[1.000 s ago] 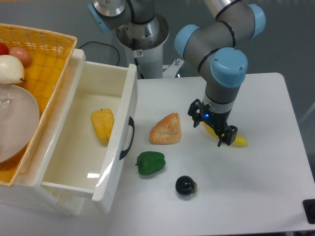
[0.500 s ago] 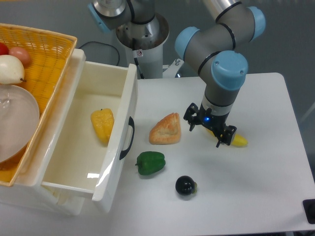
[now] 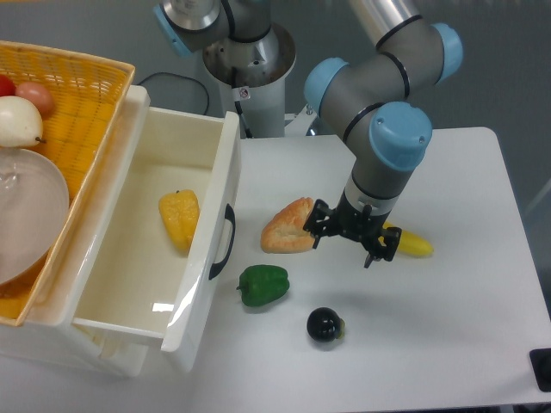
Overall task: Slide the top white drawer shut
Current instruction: 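Move the open gripper over the bread slice toward the drawer front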
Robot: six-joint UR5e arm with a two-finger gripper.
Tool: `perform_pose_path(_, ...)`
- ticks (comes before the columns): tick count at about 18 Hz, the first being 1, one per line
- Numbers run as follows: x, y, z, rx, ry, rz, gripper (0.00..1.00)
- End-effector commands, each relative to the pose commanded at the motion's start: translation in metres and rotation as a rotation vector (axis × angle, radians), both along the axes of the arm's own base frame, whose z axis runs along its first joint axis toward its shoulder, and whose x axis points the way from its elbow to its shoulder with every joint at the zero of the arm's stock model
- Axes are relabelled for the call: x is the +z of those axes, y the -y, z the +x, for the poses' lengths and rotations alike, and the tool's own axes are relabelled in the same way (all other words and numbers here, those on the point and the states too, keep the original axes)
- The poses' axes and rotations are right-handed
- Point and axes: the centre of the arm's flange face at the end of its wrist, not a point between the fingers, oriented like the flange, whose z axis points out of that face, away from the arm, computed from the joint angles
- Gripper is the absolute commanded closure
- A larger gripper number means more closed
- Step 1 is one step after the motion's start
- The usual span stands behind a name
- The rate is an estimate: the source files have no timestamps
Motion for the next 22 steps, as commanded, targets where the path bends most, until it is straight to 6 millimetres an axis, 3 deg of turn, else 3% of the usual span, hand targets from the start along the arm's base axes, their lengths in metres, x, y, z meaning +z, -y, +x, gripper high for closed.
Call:
perform_pose_path(4,0.002,-0.002,0.004,0.076,0.056,0.018,0.00)
perform_pose_path(22,0.009,-0.015,0.045,0.059,0.192,-0.011,0.00)
